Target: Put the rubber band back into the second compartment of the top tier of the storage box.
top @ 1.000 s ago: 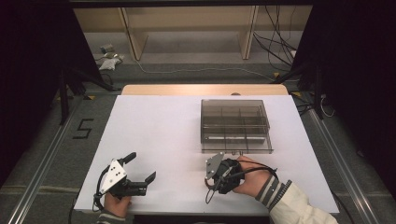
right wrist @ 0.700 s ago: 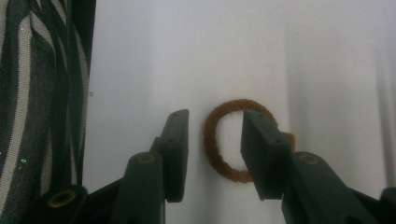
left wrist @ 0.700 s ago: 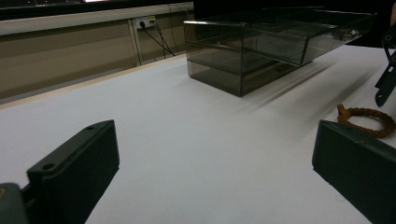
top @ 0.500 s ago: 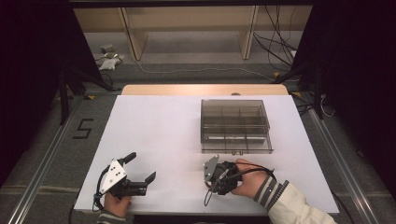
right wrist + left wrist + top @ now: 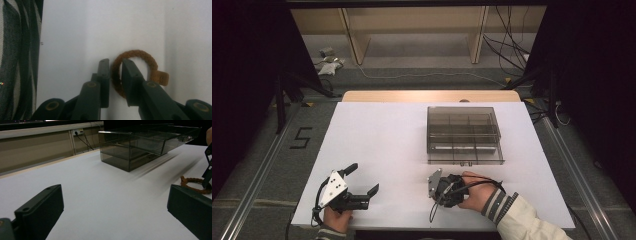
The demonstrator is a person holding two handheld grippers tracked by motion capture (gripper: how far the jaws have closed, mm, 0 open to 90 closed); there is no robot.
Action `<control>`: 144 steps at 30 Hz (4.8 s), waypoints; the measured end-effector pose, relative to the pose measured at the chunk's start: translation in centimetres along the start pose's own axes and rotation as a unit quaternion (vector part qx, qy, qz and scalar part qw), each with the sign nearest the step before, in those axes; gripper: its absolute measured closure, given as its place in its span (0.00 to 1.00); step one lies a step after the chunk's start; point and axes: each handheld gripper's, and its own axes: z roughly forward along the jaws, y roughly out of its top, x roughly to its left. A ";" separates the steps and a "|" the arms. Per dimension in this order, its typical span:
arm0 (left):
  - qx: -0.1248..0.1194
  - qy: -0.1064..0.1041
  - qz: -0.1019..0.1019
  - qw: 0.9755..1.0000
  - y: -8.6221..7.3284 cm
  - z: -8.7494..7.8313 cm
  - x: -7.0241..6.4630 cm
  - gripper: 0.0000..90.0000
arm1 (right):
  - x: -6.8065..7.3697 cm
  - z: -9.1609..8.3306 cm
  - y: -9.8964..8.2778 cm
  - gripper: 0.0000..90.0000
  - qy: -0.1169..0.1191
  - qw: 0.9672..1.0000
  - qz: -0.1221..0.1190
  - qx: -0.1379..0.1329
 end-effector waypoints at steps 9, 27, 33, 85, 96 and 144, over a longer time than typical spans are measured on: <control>0.000 -0.001 0.000 1.000 0.0 0.0 0.0 0.01 | 0.0 0.3 0.0 0.93 -0.004 1.000 -0.007 0.003; -0.001 -0.001 0.000 1.000 0.0 0.0 0.0 0.01 | 0.3 -2.4 0.1 0.93 -0.020 0.999 -0.006 -0.048; -0.001 -0.001 0.000 1.000 0.0 0.0 0.0 0.01 | 0.4 -3.1 0.0 0.93 -0.022 0.997 -0.005 -0.069; 0.001 0.001 0.000 1.000 0.0 0.0 0.0 0.01 | 0.1 -9.1 -1.3 0.93 -0.062 0.979 0.023 -0.192; 0.001 0.000 0.000 1.000 0.0 0.0 0.0 0.01 | -0.7 -10.1 -1.3 0.93 -0.079 0.978 0.035 -0.187; 0.001 0.001 0.000 1.000 0.0 0.0 0.0 0.01 | -6.0 -10.9 -3.4 0.93 -0.127 0.967 0.194 -0.107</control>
